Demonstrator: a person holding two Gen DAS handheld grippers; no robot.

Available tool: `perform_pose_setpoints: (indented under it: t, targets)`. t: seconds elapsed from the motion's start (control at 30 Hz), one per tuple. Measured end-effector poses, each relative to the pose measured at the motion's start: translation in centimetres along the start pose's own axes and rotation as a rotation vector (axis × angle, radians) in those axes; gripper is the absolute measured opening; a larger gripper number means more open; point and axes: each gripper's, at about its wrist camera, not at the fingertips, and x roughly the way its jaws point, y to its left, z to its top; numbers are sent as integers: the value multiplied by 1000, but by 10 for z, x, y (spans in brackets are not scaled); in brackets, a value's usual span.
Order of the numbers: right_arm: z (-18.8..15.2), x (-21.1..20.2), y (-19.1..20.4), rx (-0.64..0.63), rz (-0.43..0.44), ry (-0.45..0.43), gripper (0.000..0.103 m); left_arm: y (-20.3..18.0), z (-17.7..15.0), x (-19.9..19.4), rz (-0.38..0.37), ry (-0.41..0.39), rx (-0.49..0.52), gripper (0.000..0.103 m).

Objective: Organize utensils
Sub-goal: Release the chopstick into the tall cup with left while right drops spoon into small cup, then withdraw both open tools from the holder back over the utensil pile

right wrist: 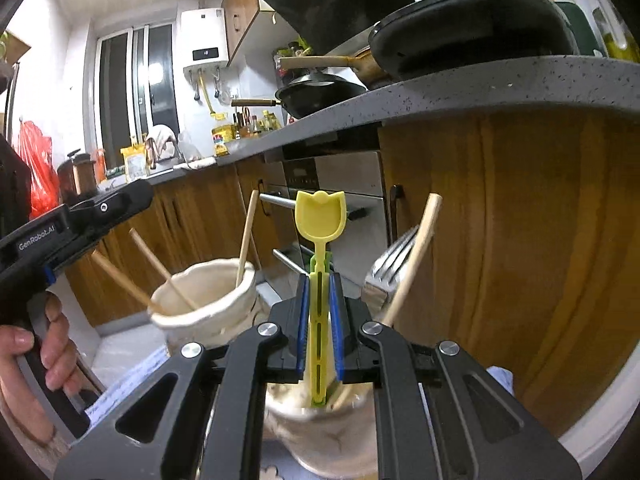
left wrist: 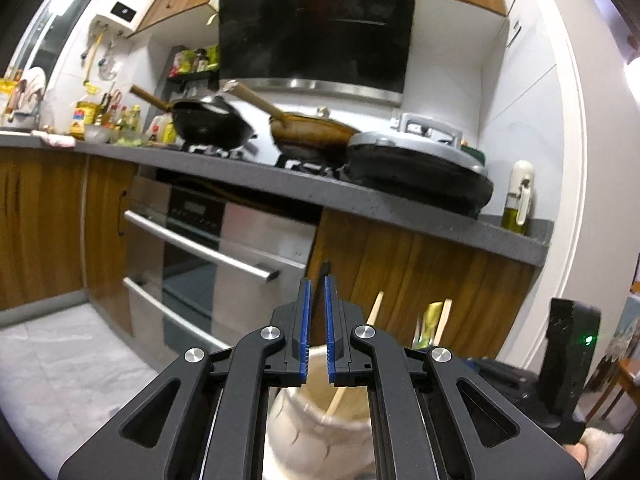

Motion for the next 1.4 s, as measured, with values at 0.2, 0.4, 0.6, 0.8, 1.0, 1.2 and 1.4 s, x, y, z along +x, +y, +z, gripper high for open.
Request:
perform_pose_setpoints:
  t: [0.2, 0.4, 0.6, 0.8, 1.0, 1.2, 1.4]
  targets:
    - [-14, -12, 3, -16, -45, 37, 10, 3, -21, -31, 90, 38, 0, 6]
    - [-18, -13, 2, -14, -60, 46, 10, 6, -47, -46, 113, 90, -2, 6]
    - [-22, -32, 0, 4, -76, 33, 35, 11, -66, -48, 135, 159, 6, 18]
    - [-36, -59, 3, 7, -81, 32, 80, 17, -83, -49, 165, 240, 1, 60]
    - [-54, -72, 12, -1, -91, 85, 97, 19, -92, -61, 191, 272, 8, 81]
    - [-67, -76, 19, -4, -105, 153, 97, 17, -109, -62, 215, 367, 52, 89]
    - [-83, -79, 23, -6, -114, 236, 97, 14, -123, -66, 226, 462, 75, 91]
